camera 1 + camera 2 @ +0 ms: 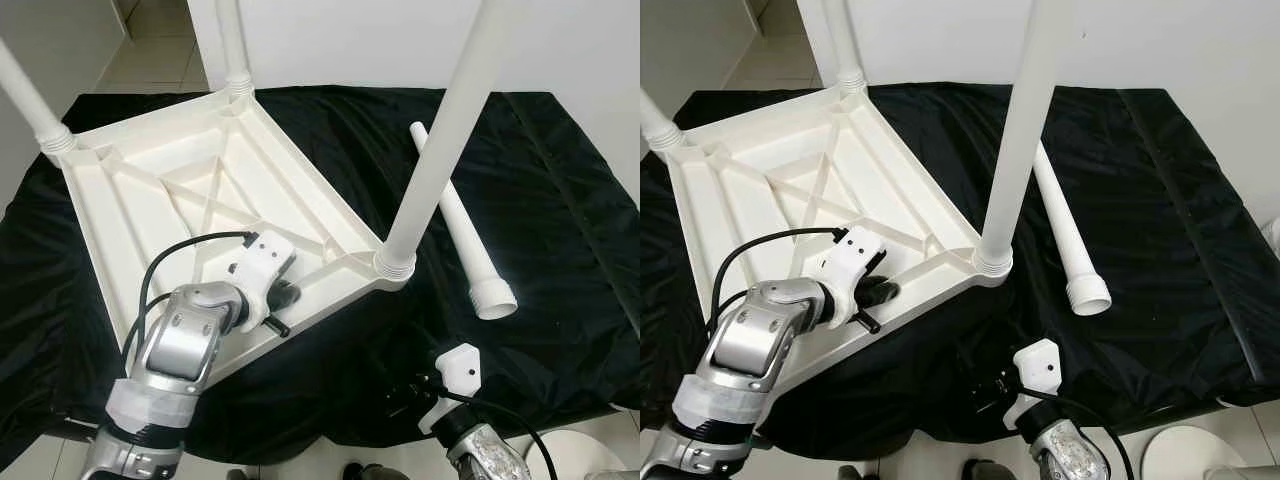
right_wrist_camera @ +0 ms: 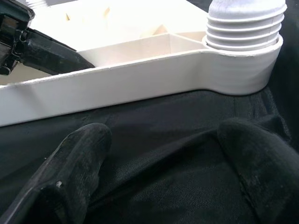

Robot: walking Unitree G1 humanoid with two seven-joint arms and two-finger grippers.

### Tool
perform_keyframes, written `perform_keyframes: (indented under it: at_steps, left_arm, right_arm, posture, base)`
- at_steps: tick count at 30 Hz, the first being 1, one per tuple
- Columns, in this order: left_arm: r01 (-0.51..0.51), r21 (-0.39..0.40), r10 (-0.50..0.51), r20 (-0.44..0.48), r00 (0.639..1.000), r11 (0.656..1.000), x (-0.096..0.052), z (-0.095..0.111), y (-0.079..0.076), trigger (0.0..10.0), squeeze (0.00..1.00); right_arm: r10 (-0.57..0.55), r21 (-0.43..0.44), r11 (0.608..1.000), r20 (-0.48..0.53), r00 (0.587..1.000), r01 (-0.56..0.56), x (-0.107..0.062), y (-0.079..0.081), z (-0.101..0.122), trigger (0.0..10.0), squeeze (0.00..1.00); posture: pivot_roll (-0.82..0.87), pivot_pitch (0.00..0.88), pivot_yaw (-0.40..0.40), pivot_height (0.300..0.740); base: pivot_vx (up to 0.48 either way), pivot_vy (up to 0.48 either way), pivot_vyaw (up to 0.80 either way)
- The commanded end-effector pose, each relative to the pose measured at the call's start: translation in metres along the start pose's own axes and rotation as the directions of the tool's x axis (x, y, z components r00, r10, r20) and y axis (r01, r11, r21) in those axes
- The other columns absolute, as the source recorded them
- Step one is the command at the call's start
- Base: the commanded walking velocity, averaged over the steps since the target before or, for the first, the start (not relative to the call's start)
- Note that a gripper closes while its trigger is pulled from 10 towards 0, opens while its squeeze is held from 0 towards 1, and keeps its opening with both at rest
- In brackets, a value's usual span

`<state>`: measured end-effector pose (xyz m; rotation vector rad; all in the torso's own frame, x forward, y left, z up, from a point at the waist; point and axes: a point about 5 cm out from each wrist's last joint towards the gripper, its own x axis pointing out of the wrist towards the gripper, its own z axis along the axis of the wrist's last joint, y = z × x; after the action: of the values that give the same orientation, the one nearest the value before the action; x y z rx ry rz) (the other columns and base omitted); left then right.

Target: Building children table

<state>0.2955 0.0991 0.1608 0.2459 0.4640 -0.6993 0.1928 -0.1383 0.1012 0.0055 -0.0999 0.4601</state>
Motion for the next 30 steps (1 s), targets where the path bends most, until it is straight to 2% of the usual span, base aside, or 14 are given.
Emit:
perform_keyframes:
  at_steps: [1, 2, 3, 4, 5, 11, 12, 16, 17, 19, 20, 22, 25, 30]
  left_arm:
    - [-0.328, -0.008, 0.328, -0.044, 0.944, 0.944, 0.003, -0.012, 0.015, 3.0, 0.00]
    - [-0.328, -0.008, 0.328, -0.044, 0.944, 0.944, 0.003, -0.012, 0.015, 3.0, 0.00]
    - [-0.306, 0.020, 0.307, -0.025, 0.951, 0.952, 0.004, -0.008, 0.011, 10.0, 0.00]
    - [-0.306, 0.020, 0.307, -0.025, 0.951, 0.952, 0.004, -0.008, 0.011, 10.0, 0.00]
    - [-0.238, 0.010, 0.237, 0.055, 0.970, 0.971, 0.006, 0.003, 0.001, 10.0, 1.00]
    - [-0.168, -0.007, 0.167, 0.134, 0.977, 0.986, 0.005, 0.013, -0.007, 10.0, 1.00]
    - [-0.133, 0.003, 0.131, 0.161, 0.978, 0.991, 0.005, 0.018, -0.011, 10.0, 0.65]
    - [-0.081, 0.019, 0.076, 0.186, 0.980, 0.997, 0.004, 0.022, -0.015, 10.0, 0.65]
    - [-0.036, 0.022, 0.031, 0.209, 0.977, 0.999, 0.002, 0.025, -0.019, 10.0, 0.27]
    - [-0.036, 0.022, 0.031, 0.209, 0.977, 0.999, 0.002, 0.025, -0.019, 10.0, 0.27]
    - [-0.001, 0.031, -0.006, 0.229, 0.973, 1.000, -0.001, 0.028, -0.021, 10.0, 0.00]
    - [0.122, 0.083, -0.143, 0.332, 0.932, 0.989, -0.016, 0.041, -0.021, 10.0, 0.00]
    - [0.167, 0.114, -0.199, 0.382, 0.903, 0.979, -0.025, 0.048, -0.019, 10.0, 0.00]
    - [0.131, 0.113, -0.169, 0.473, 0.865, 0.985, -0.034, 0.057, -0.010, 10.0, 0.00]
  right_arm:
    - [0.001, 0.000, 1.000, -0.021, 1.000, -0.001, -0.002, 0.000, -0.003, 10.0, 0.00]
    - [0.001, 0.000, 1.000, -0.021, 1.000, -0.001, -0.002, 0.000, -0.003, 10.0, 0.00]
    - [0.002, 0.000, 1.000, -0.021, 1.000, -0.002, -0.002, 0.000, -0.003, 10.0, 0.00]
    - [0.002, 0.000, 1.000, -0.021, 1.000, -0.002, -0.002, 0.000, -0.003, 10.0, 0.00]
    - [0.002, -0.002, 1.000, -0.020, 1.000, -0.002, -0.001, -0.001, -0.002, 10.0, 0.00]
    - [0.000, -0.003, 1.000, -0.018, 1.000, 0.000, -0.001, -0.001, -0.002, 10.0, 0.00]
    - [-0.001, -0.004, 1.000, -0.018, 1.000, 0.001, -0.001, -0.002, -0.002, 10.0, 0.00]
    - [-0.002, -0.003, 1.000, -0.017, 1.000, 0.002, -0.002, -0.002, -0.002, 10.0, 0.00]
    - [-0.002, -0.003, 1.000, -0.017, 1.000, 0.002, -0.002, -0.002, -0.001, 10.0, 0.00]
    - [-0.002, -0.003, 1.000, -0.017, 1.000, 0.002, -0.002, -0.002, -0.001, 10.0, 0.00]
    - [-0.002, -0.002, 1.000, -0.016, 1.000, 0.002, -0.001, -0.001, -0.001, 10.0, 0.00]
    - [0.009, 0.010, 1.000, -0.002, 1.000, -0.009, 0.001, 0.000, 0.001, 10.0, 0.00]
    - [0.018, 0.021, 1.000, 0.014, 1.000, -0.018, 0.002, 0.001, 0.003, 10.0, 0.00]
    - [0.065, 0.061, 0.996, 0.055, 0.996, -0.069, 0.007, 0.002, 0.016, 10.0, 0.00]
  posture:
    - [-0.07, 0.155, 0.032, 0.740]
    - [-0.07, 0.155, 0.032, 0.740]
    - [-0.07, 0.155, 0.032, 0.740]
    - [-0.07, 0.155, 0.032, 0.740]
    - [-0.07, 0.156, 0.032, 0.740]
    - [-0.07, 0.156, 0.030, 0.740]
    - [-0.07, 0.158, 0.031, 0.740]
    - [-0.07, 0.159, 0.030, 0.740]
    - [-0.07, 0.159, 0.030, 0.740]
    - [-0.07, 0.159, 0.030, 0.740]
    - [-0.07, 0.159, 0.030, 0.740]
    - [-0.06, 0.158, 0.027, 0.740]
    - [-0.06, 0.158, 0.027, 0.740]
    - [-0.05, 0.155, 0.024, 0.740]
  base:
    - [0.000, 0.000, 0.00]
    - [0.000, 0.000, 0.00]
    - [0.000, 0.000, 0.00]
    - [0.000, 0.000, 0.00]
    - [0.000, 0.000, 0.00]
    - [0.000, 0.000, 0.00]
    - [0.000, 0.000, 0.00]
    - [0.000, 0.000, 0.00]
    - [0.000, 0.000, 0.00]
    - [0.000, 0.000, 0.00]
    - [0.000, 0.000, 0.00]
    - [0.000, 0.000, 0.00]
    - [0.000, 0.000, 0.00]
    - [0.000, 0.000, 0.00]
